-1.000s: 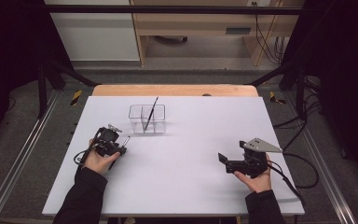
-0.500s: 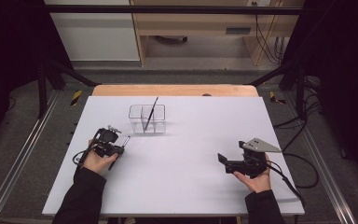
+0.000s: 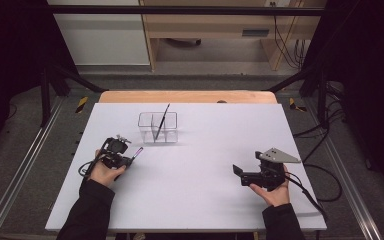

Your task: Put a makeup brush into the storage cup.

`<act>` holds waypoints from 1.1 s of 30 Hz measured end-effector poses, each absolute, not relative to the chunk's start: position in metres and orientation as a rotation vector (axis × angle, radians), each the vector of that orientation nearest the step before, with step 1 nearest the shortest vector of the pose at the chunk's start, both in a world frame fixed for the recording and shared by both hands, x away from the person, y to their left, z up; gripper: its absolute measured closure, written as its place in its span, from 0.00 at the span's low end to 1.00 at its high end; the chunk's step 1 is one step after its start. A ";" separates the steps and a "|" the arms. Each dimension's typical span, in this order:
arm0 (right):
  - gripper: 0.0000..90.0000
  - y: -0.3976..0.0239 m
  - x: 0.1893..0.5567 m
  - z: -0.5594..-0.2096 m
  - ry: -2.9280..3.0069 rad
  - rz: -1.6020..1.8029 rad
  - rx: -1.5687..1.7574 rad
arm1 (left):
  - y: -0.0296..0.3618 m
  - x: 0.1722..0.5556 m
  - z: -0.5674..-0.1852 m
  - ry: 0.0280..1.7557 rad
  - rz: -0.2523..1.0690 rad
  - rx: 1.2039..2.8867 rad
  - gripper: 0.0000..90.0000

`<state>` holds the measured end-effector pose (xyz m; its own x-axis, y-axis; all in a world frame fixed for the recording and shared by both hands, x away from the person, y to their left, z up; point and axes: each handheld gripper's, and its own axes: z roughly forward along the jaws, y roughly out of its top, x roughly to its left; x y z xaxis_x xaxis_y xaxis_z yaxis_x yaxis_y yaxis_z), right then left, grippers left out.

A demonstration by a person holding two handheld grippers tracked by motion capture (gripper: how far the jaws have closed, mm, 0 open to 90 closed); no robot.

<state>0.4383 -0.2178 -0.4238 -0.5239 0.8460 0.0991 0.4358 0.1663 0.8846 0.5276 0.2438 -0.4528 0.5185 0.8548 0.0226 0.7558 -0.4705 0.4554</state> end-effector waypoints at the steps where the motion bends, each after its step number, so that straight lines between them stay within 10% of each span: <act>1: 0.05 -0.218 0.438 -0.424 2.032 1.315 1.212 | 0.244 0.528 -0.453 1.326 0.350 2.376 0.92; 33: 0.05 -0.219 0.437 -0.420 2.019 1.335 1.213 | 0.246 0.505 -0.425 1.204 0.478 2.260 0.93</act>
<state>0.4368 -0.2191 -0.4200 -0.5245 0.8446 0.1073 0.4299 0.1539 0.8897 0.5052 0.2464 -0.4251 0.5403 0.8393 0.0597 0.6520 -0.4625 0.6009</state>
